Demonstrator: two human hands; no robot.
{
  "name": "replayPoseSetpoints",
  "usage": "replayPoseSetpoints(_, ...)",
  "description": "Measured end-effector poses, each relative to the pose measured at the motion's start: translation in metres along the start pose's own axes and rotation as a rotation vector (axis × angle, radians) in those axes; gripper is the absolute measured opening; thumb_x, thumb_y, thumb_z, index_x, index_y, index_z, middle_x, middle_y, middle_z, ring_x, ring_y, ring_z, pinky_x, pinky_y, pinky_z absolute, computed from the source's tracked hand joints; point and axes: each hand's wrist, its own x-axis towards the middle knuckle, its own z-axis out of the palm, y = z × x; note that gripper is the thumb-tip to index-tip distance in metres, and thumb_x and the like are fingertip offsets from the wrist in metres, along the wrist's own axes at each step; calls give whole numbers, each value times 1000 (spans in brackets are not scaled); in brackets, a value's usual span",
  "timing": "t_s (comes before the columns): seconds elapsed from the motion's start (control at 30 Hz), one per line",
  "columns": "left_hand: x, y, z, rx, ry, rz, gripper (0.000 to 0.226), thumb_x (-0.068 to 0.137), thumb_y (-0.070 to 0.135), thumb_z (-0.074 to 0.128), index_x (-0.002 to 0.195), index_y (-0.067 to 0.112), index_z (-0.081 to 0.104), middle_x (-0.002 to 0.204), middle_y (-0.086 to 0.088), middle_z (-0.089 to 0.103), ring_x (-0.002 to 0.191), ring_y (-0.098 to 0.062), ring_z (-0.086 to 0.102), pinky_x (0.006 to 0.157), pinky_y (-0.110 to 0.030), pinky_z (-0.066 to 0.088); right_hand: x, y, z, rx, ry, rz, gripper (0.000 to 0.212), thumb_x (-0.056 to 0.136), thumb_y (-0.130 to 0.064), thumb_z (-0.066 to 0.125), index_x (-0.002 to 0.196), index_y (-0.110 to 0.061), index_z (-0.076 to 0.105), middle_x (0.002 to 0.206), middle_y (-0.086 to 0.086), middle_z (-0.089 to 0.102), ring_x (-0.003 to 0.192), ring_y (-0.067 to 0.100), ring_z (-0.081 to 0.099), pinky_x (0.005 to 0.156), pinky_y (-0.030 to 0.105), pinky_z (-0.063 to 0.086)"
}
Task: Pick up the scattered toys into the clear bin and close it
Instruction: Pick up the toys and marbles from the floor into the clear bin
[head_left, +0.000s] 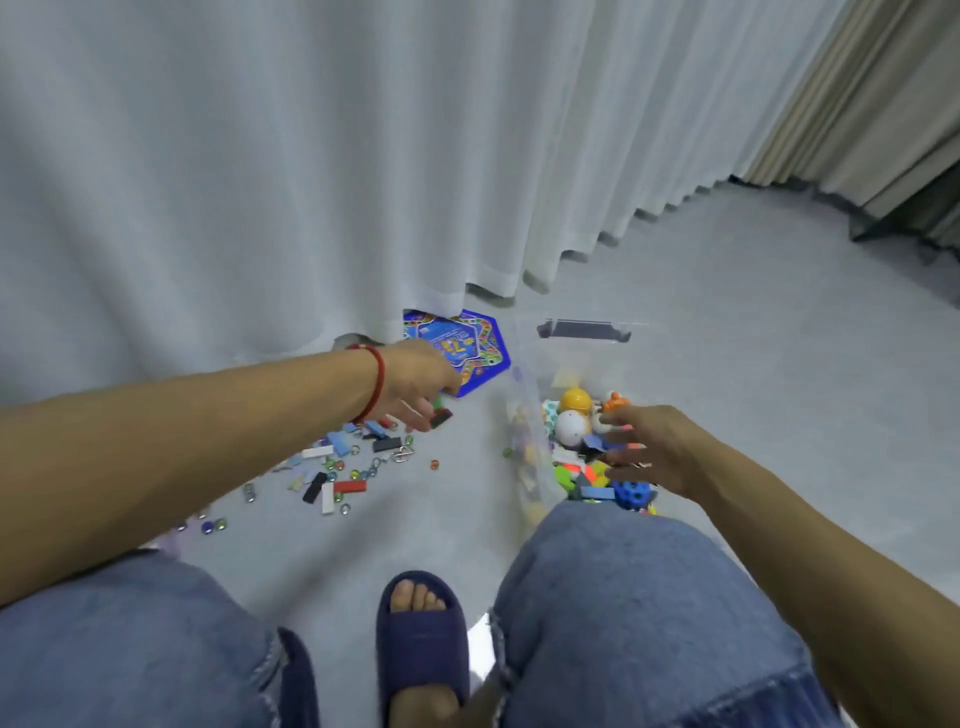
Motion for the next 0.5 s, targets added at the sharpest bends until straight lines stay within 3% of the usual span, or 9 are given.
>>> replayPoseSetpoints(0.07,0,-26,-31,-5,114,-19,24,87,15,60,109,6,60,92,-11,52,73,-22,56,71,-37,61,-1,-12,30,-34,-74,-118,28,91,-20,67,113,-2,66,104,15,63,83,28,65,75,42,61)
replayPoseSetpoints(0.2,-1,-93,-92,103,312,-80,22,88,11,59,107,3,67,106,-18,66,91,-33,64,83,-47,58,-1,-33,106,-246,-266,-263,21,94,-21,64,106,-6,70,100,11,64,84,25,64,79,43,61)
replayPoseSetpoints(0.3,-9,-150,-126,244,417,-128,18,86,14,58,99,17,70,102,-9,70,88,-27,64,85,-38,54,12,-48,168,-552,-396,-357,19,95,-22,59,105,-9,69,101,7,68,85,20,63,75,39,61)
replayPoseSetpoints(0.4,-15,-210,-152,452,408,-200,38,86,21,62,124,24,62,129,-3,59,114,-24,58,91,-25,42,28,-68,228,-892,-538,-463,21,97,-24,55,115,-19,64,113,6,65,90,19,63,69,32,59)
replayPoseSetpoints(0.5,-9,-264,-172,585,352,-224,56,83,21,64,137,25,51,147,-2,44,127,-23,48,102,-28,39,42,-90,284,-1229,-651,-676,36,98,-27,54,134,-26,56,130,-3,58,101,21,60,75,28,52)
